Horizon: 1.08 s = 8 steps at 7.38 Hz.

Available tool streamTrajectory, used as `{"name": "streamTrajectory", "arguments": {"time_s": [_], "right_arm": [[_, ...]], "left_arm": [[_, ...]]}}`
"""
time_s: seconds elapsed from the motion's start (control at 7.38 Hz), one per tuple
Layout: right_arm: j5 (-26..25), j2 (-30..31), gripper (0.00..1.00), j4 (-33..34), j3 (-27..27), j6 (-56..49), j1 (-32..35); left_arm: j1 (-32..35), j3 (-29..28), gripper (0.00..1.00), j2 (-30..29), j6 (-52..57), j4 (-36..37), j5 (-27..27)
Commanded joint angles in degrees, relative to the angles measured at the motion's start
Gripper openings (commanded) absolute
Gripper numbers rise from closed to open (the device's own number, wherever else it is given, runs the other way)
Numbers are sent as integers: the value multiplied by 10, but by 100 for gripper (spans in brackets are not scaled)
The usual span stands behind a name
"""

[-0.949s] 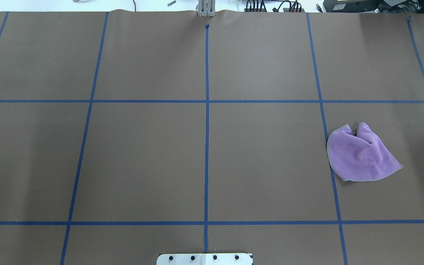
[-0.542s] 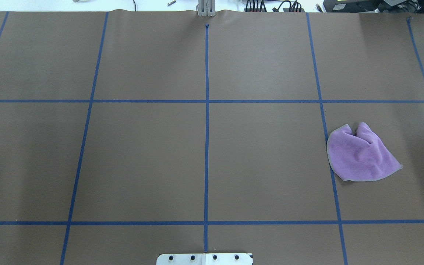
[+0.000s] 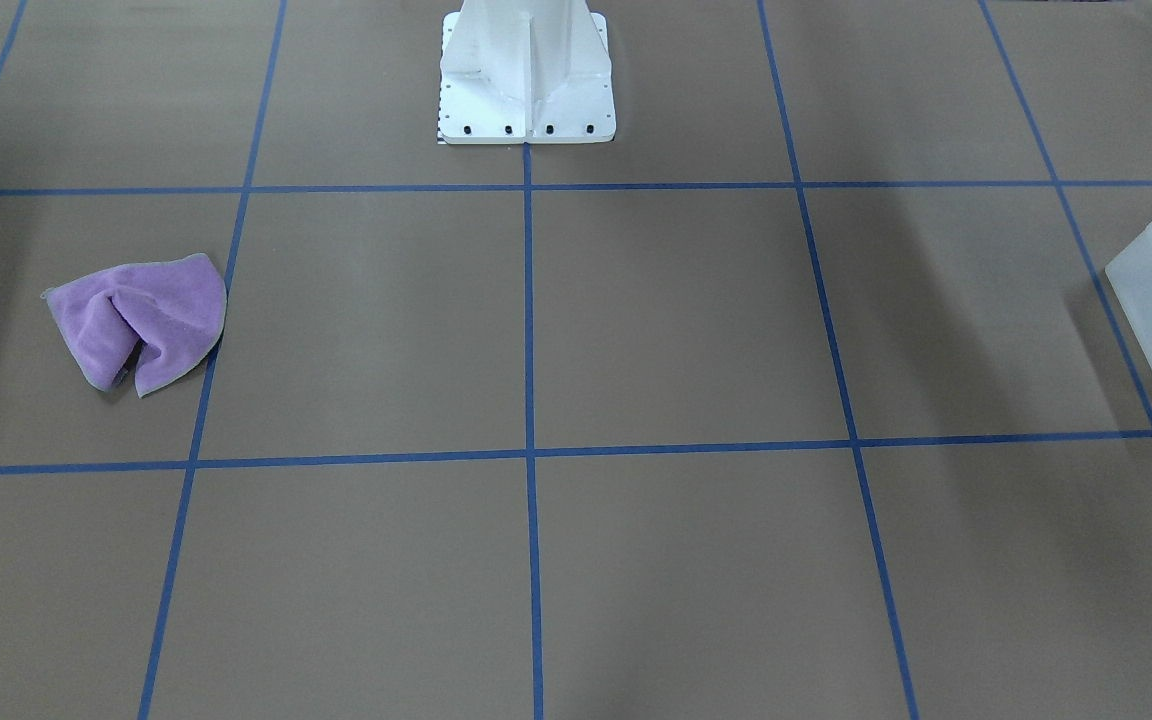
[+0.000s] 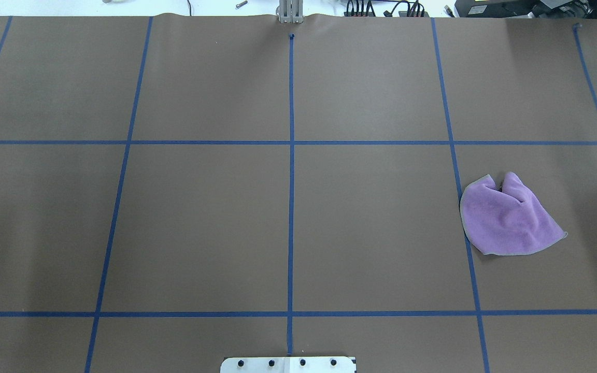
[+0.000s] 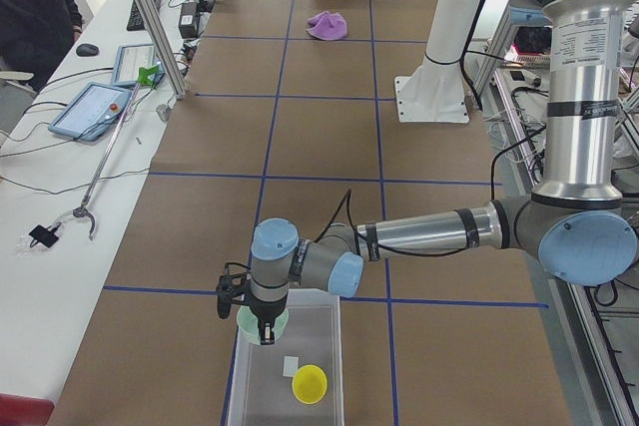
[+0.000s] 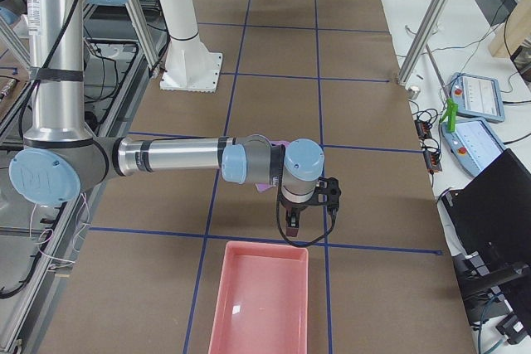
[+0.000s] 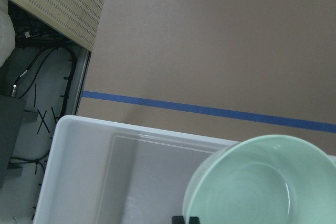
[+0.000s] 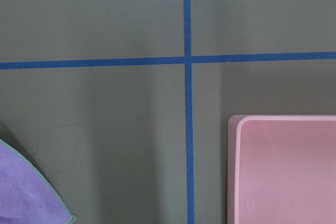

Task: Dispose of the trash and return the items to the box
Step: 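Lower the green bowl into the clear bin and open the left gripper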

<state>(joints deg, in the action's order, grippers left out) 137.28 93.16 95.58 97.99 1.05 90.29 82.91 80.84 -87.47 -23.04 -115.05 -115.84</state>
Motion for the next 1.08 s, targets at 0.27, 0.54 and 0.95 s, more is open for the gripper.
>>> {"name": "streamTrajectory", "arguments": {"time_s": [0.27, 0.54, 0.95], "right_arm": [[0, 1, 100, 0, -1, 0, 0], [0, 1, 100, 0, -1, 0, -1], [0, 1, 100, 0, -1, 0, -1]], "left_arm": [[-13, -3, 0, 33, 4, -36, 1], [-13, -11, 0, 40, 12, -46, 0], [-13, -59, 28, 40, 18, -110, 0]]}}
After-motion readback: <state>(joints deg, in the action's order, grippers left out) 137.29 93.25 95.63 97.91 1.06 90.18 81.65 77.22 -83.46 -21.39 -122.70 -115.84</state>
